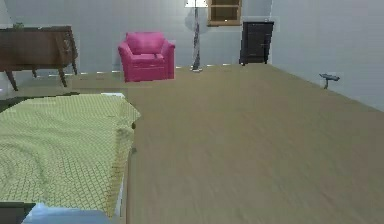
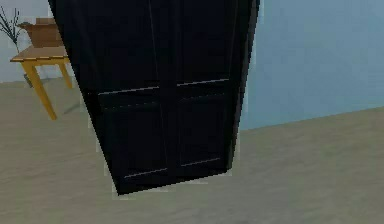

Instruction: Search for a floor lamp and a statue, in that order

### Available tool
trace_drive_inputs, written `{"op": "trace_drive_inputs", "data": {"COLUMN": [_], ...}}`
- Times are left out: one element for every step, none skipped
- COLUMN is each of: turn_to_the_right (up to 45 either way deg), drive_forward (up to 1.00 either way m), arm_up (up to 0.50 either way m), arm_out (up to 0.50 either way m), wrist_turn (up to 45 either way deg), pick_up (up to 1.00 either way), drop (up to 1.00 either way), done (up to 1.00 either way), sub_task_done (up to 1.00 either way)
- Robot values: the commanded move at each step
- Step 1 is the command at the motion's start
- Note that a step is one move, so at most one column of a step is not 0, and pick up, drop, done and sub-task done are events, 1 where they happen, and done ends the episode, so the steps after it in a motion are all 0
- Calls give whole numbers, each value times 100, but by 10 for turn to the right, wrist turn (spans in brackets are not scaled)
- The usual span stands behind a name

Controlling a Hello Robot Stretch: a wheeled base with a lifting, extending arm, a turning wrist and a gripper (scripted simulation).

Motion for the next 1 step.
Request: {"op": "trace_drive_inputs", "data": {"turn_to_the_right": [0], "drive_forward": [45], "arm_up": [0], "arm_out": [0], "wrist_turn": [0], "pick_up": [0], "drop": [0], "done": [0], "sub_task_done": [0]}}
